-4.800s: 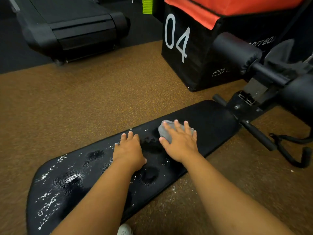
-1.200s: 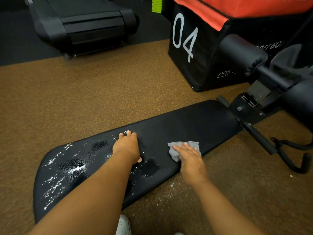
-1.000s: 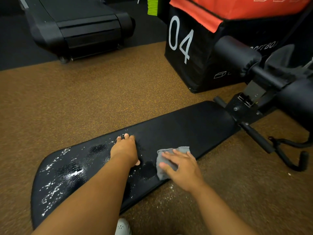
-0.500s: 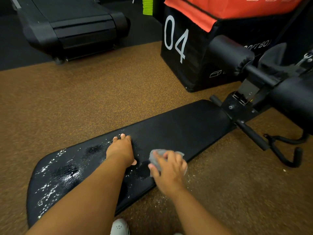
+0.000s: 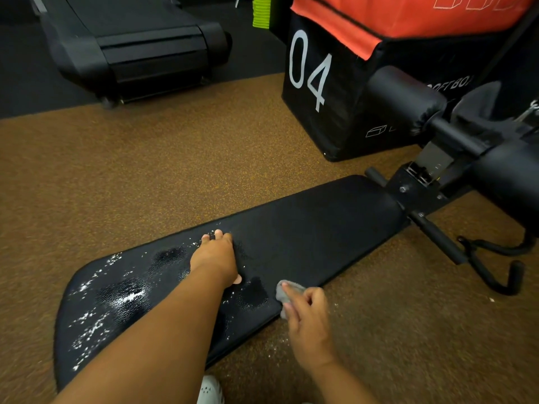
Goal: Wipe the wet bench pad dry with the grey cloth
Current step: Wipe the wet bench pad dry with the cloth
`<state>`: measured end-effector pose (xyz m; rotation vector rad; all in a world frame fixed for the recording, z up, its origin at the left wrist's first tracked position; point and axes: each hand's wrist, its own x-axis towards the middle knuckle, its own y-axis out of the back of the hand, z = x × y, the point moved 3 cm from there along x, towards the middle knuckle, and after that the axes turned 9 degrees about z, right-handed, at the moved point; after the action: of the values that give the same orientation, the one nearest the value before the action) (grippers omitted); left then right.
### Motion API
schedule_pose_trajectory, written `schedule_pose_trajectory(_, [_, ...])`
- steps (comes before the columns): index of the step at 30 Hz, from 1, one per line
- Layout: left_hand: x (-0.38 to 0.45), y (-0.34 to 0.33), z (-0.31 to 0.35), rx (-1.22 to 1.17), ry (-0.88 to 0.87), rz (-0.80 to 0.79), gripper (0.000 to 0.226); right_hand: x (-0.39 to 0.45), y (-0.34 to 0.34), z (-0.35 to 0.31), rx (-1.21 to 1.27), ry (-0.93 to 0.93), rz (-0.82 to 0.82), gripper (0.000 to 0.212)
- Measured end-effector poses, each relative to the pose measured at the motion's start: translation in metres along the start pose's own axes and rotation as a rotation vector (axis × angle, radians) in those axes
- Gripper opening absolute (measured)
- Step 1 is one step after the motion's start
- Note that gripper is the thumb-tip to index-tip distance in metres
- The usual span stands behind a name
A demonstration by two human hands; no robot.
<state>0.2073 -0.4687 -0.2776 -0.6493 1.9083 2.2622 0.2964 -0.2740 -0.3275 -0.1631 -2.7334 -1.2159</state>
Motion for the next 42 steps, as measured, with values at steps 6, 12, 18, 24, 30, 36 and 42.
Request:
schedule_pose_trajectory(6, [-0.001,0.0,-0.001,-0.012,0.002,-0.001,0.099,0.036,0.014,0.034,0.369,-0.678,0.5,0.033])
schedule_pose_trajectory(12, [0.002,-0.001,0.001,0.018,0.003,-0.009,0.101,0.022,0.002,0.009,0.268,-0.828,0.344,0.041])
schedule_pose_trajectory(18, [-0.002,-0.005,-0.004,-0.048,-0.002,0.023,0.097,0.013,0.016,-0.031,0.188,-0.67,-0.125,0.026])
schedule_pose_trajectory(24, [-0.008,-0.011,-0.018,-0.155,-0.017,0.087,0.108,0.08,0.03,-0.081,-0.055,-0.102,-0.094,0.042])
schedule_pose_trajectory(30, [-0.01,-0.004,-0.048,-0.032,0.098,0.018,0.122,0.107,-0.035,-0.074,-0.45,0.232,-0.368,0.052])
schedule_pose_trajectory(36, [-0.008,-0.009,-0.055,-0.053,0.105,-0.015,0.119,0.119,-0.057,-0.056,-0.556,0.288,-0.284,0.047])
schedule_pose_trajectory(42, [-0.004,-0.013,-0.056,-0.051,0.116,0.008,0.118,0.145,-0.099,-0.107,-0.464,0.109,-0.241,0.035])
